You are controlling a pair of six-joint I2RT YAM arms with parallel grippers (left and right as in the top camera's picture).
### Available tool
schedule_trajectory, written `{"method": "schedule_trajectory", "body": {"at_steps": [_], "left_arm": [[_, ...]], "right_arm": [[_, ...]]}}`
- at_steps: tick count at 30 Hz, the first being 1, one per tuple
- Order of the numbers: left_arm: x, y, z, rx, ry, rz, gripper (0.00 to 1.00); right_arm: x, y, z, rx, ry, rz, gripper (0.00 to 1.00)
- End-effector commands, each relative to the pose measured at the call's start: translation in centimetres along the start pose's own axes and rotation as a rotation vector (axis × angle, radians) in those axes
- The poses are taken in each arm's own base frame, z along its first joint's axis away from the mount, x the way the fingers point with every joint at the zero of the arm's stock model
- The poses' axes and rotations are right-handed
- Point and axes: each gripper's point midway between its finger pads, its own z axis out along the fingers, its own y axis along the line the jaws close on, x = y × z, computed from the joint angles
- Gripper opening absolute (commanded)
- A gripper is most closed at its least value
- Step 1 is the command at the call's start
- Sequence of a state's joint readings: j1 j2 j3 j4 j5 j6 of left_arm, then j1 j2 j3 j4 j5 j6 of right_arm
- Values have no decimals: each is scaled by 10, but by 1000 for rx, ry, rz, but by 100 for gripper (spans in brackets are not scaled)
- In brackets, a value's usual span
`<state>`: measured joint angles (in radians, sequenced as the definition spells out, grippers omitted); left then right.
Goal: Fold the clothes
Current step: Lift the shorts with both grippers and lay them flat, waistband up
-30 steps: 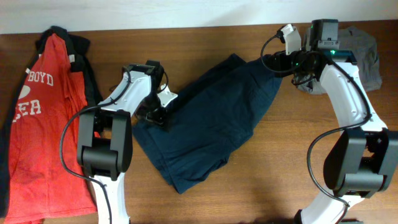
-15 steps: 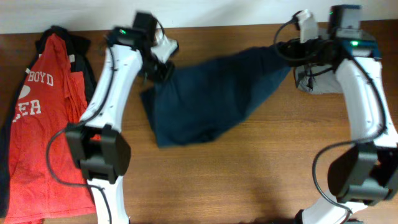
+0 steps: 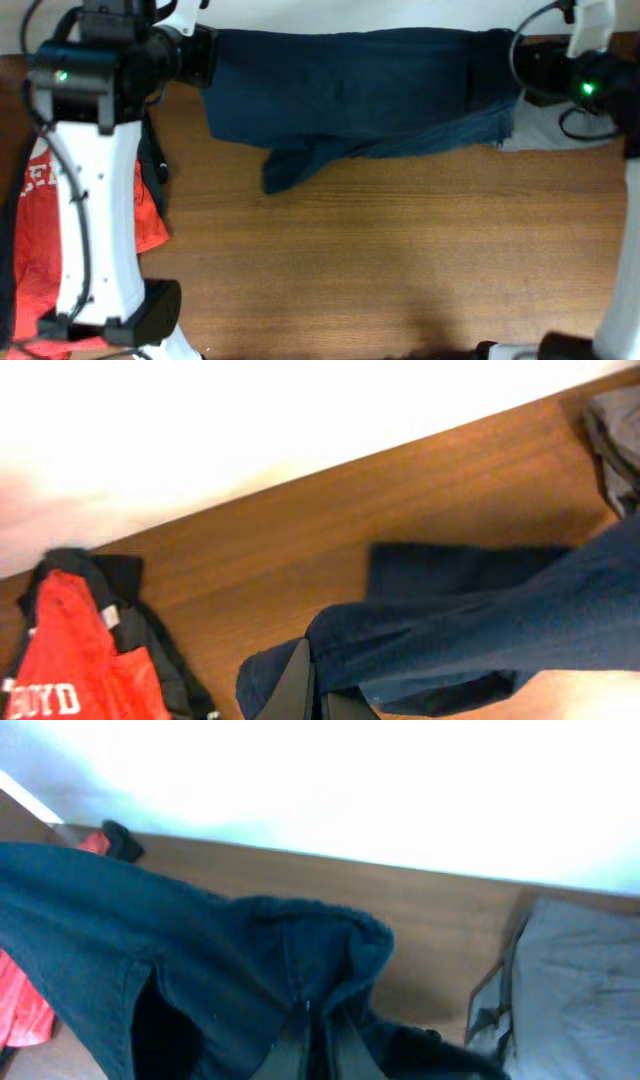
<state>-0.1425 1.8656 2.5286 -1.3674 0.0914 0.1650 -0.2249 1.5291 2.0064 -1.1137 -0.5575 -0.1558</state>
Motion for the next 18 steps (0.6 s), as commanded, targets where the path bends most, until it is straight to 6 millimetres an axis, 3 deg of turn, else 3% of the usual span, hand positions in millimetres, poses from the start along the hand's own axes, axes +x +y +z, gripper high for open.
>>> {"method": "schedule_trajectory", "body": {"at_steps": [1, 7, 11, 14, 18], "left_arm": [[-11, 22, -78, -138, -133, -32, 1], [-3, 13, -167, -174, -263, -27, 0], [12, 6, -204, -180, -295, -25, 1], [22, 8, -216, -206, -291, -30, 1], [23, 13, -199, -216, -241, -34, 0]], "right_arm": [[-12, 4, -46, 107, -75, -19, 5], [0, 38, -91, 98, -104, -10, 5], [7, 57, -113, 79, -122, 33, 6], [12, 64, -123, 77, -133, 92, 6], [23, 56, -109, 75, -61, 146, 8]]}}
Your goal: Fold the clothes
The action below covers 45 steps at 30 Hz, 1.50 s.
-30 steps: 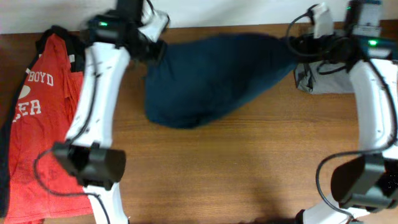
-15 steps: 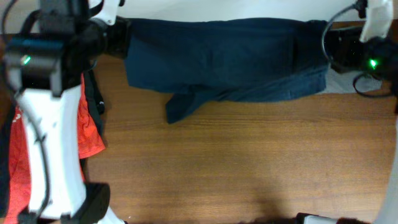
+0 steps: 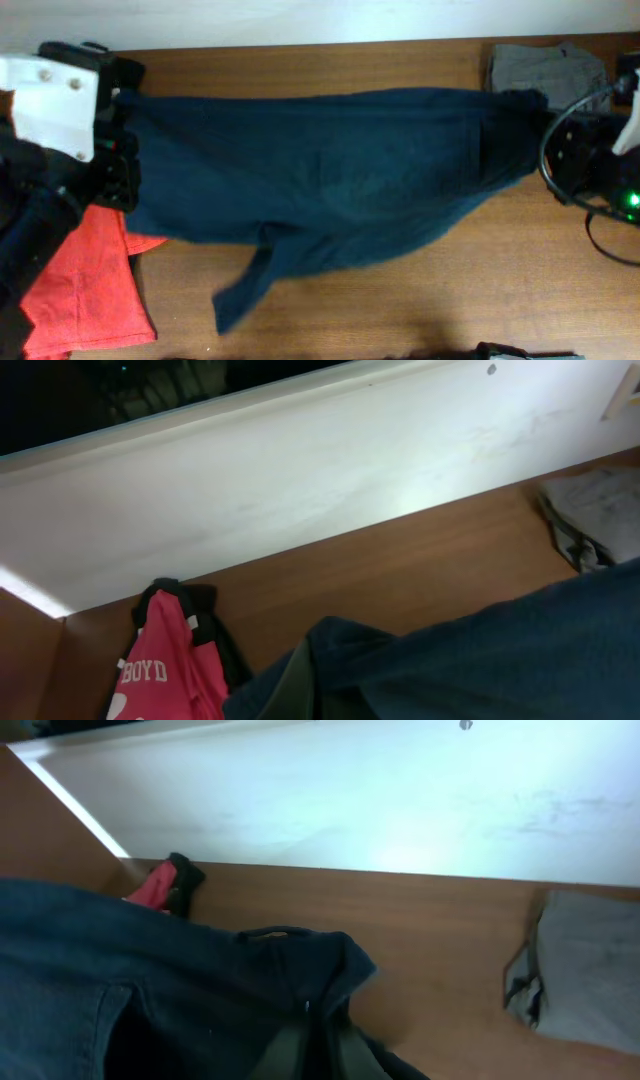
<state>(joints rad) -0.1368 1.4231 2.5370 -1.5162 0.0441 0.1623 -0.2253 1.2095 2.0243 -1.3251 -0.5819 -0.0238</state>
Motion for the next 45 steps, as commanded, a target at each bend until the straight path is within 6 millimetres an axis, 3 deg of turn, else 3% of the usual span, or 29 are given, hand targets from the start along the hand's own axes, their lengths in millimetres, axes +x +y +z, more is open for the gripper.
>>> {"method": "schedule_trajectory", "body": {"at_steps": [1, 5, 10, 12, 18, 24, 26, 29, 31, 36, 40, 45], "left_arm": [[7, 25, 21, -118, 63, -29, 1], [26, 31, 73, -137, 196, -55, 1], [59, 38, 165, -153, 374, -95, 1], [68, 38, 191, -149, 407, -97, 1], [110, 37, 291, -134, 510, -102, 1], [162, 33, 393, -127, 548, -99, 0], [193, 31, 443, -128, 543, -99, 1], [219, 29, 487, -134, 513, -109, 1], [231, 29, 509, -139, 487, -116, 1], [233, 30, 533, -148, 417, -118, 1], [223, 33, 535, -155, 382, -119, 0], [218, 32, 516, -146, 427, -118, 1]], "right_arm": [[7, -31, 16, 97, 60, 88, 8], [26, -61, 61, 93, 207, 177, 4], [50, -94, 134, 67, 363, 234, 4], [57, -103, 155, 63, 393, 239, 4], [97, -145, 256, 44, 494, 265, 4], [127, -189, 360, 36, 432, 261, 4], [137, -212, 400, 60, 369, 215, 4], [141, -232, 428, 94, 305, 174, 6], [141, -238, 439, 98, 270, 155, 8], [138, -250, 452, 124, 213, 122, 8], [128, -248, 452, 108, 182, 109, 9], [126, -237, 437, 68, 245, 127, 4]]}}
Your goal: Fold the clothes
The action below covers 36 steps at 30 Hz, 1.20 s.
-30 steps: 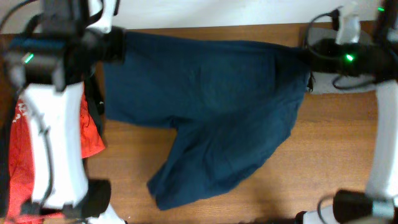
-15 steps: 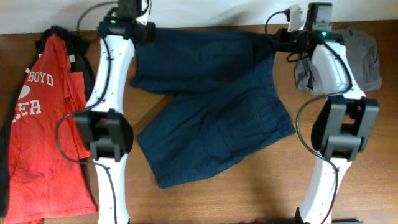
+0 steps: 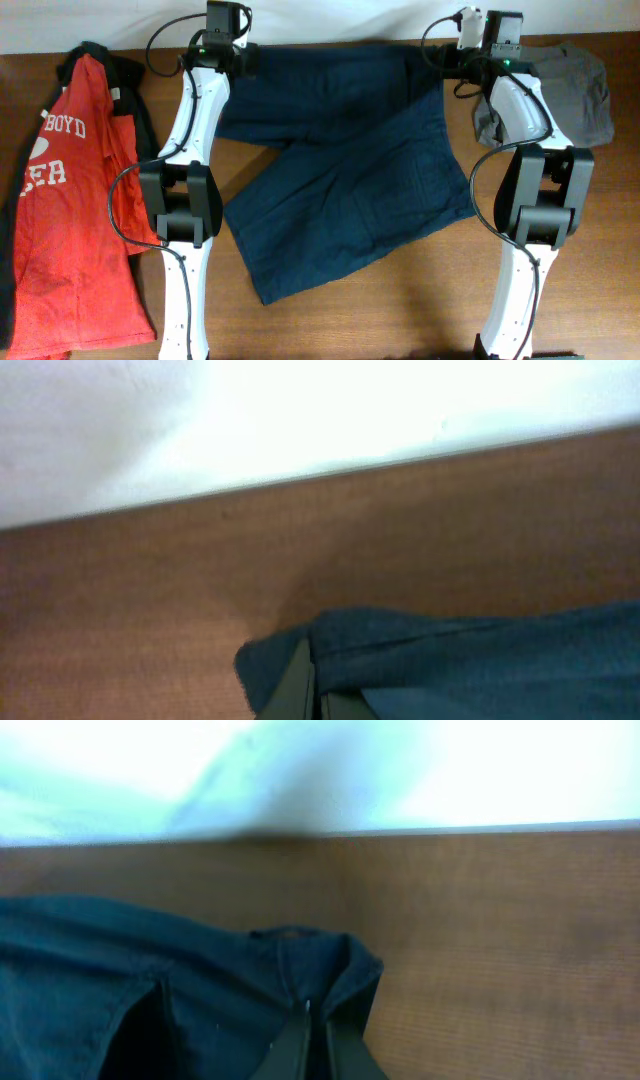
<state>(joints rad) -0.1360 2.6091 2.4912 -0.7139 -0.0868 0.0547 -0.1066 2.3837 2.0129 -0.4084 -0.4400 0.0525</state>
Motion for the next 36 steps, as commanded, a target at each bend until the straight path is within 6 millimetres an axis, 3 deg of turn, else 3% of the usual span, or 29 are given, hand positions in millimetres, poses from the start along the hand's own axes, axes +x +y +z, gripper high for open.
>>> {"method": "schedule_trajectory", "body": {"at_steps": [1, 6, 15, 18, 22, 27, 30, 36], "left_arm": [[-13, 24, -32, -55, 1, -33, 1], [-8, 23, -67, -30, 63, -28, 0], [8, 1, -139, 125, 181, -29, 0], [27, -14, -157, 183, 269, -23, 0], [71, -38, -178, 231, 463, 10, 1], [108, -72, -206, 280, 635, 105, 1], [114, -98, -215, 329, 653, 142, 0], [107, -93, -208, 301, 619, 147, 0]], "right_arm": [[-19, 0, -27, 14, -4, -25, 4], [-16, 6, -59, 26, 70, -6, 4], [20, 4, -125, 53, 261, 69, 4], [31, 8, -145, 53, 313, 79, 4], [61, 9, -165, 51, 443, 127, 4], [85, 3, -182, 74, 548, 190, 4], [90, -2, -189, 78, 562, 217, 4], [85, 3, -183, 64, 547, 169, 4]]}}
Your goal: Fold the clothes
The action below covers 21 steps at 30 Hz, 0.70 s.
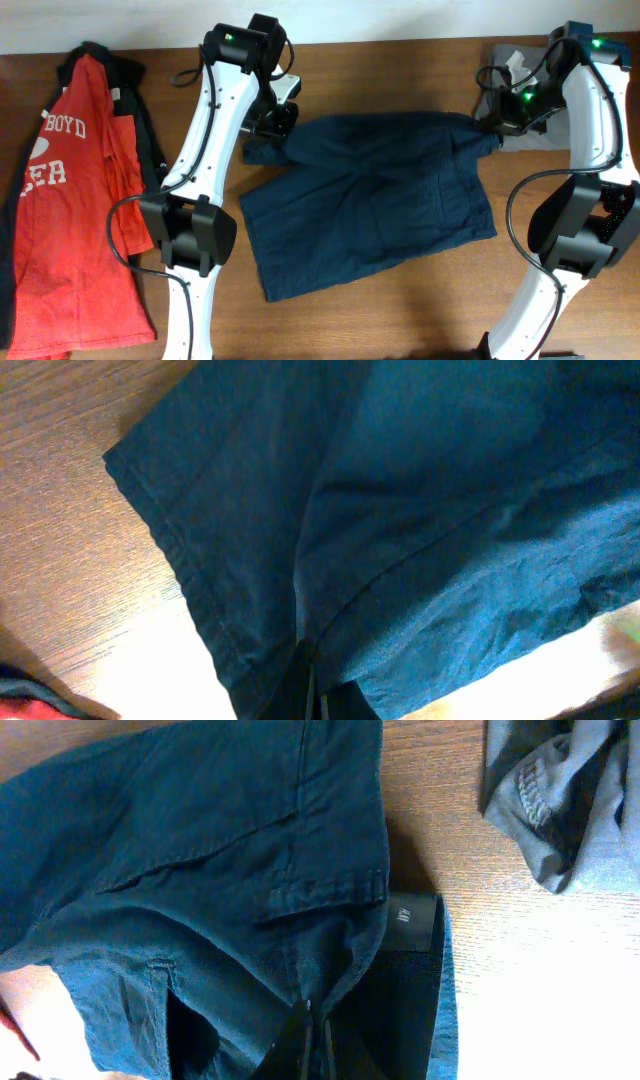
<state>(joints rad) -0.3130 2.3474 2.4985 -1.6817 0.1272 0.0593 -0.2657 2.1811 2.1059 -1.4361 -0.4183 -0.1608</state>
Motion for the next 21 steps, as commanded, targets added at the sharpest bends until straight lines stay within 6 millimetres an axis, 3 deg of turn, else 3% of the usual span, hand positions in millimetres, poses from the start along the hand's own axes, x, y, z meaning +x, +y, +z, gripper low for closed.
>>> {"method": "schedule_trajectory", "body": {"at_steps": [1, 5, 10, 15, 21], "left_arm": [[-10, 13, -17, -24, -81, -6, 0], [-67, 48, -33, -141, -327, -22, 0], [-119, 94, -65, -269, -578, -75, 0], [-136, 142, -85, -310, -699, -144, 0], [-142, 179, -105, -305, -796, -180, 0]], "right_arm": [[-11, 8, -15, 22, -71, -62, 4], [-62, 19, -19, 42, -262, -176, 4], [-121, 39, -30, 134, -494, -262, 4], [-158, 61, -42, 198, -657, -316, 4], [-179, 69, -59, 185, -773, -303, 4]]}}
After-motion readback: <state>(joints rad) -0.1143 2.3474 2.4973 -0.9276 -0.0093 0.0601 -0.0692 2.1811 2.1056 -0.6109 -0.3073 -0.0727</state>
